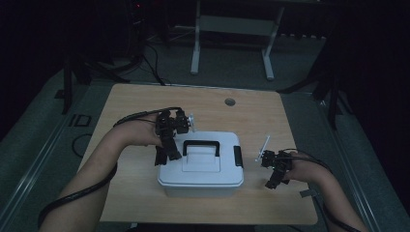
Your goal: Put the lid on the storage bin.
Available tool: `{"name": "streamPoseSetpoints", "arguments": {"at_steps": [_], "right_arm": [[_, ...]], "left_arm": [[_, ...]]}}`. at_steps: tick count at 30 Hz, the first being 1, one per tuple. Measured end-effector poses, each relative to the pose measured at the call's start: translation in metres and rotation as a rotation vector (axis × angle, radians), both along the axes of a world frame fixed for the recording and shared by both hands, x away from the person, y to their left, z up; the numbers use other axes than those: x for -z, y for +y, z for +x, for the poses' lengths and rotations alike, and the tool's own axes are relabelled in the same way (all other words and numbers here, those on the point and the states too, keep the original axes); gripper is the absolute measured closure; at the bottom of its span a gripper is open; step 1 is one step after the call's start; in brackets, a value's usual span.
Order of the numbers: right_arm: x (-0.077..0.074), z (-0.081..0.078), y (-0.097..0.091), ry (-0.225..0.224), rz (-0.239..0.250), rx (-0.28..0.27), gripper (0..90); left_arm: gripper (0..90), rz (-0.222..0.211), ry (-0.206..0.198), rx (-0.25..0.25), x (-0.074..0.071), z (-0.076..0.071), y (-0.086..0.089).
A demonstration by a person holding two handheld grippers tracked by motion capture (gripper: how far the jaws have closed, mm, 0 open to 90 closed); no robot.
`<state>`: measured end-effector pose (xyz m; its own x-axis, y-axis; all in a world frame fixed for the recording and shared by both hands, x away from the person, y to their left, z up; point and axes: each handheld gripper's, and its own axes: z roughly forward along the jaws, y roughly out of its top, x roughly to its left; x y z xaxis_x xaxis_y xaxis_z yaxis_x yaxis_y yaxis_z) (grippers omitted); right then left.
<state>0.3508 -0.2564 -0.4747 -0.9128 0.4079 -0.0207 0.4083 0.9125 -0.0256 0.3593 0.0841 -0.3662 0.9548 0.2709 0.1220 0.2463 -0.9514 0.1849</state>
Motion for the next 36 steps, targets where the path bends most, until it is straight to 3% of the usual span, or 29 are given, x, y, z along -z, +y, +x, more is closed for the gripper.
{"name": "streamPoseSetpoints", "arguments": {"at_steps": [12,19,21,23,30,36], "right_arm": [[0.003,-0.001,0.000,-0.002,0.004,0.003,15.8],[0.004,-0.001,-0.002,-0.005,0.002,0.010,15.8],[0.004,-0.001,-0.002,-0.005,0.003,0.012,15.8],[0.004,0.000,-0.003,-0.005,0.003,0.014,15.8],[0.003,0.000,-0.003,-0.012,0.012,0.021,15.8],[0.002,0.000,-0.005,-0.020,0.025,0.034,15.8]], "left_arm": [[2.0,-0.030,0.004,-0.059,0.006,-0.008,0.031],[2.0,-0.042,0.044,-0.103,0.015,-0.014,0.052],[2.0,-0.047,0.028,-0.108,0.017,-0.016,0.056],[2.0,-0.053,0.040,-0.122,0.020,-0.017,0.059],[2.0,-0.065,0.039,-0.135,0.023,-0.025,0.074],[2.0,-0.072,0.062,-0.154,0.031,-0.033,0.091]]}}
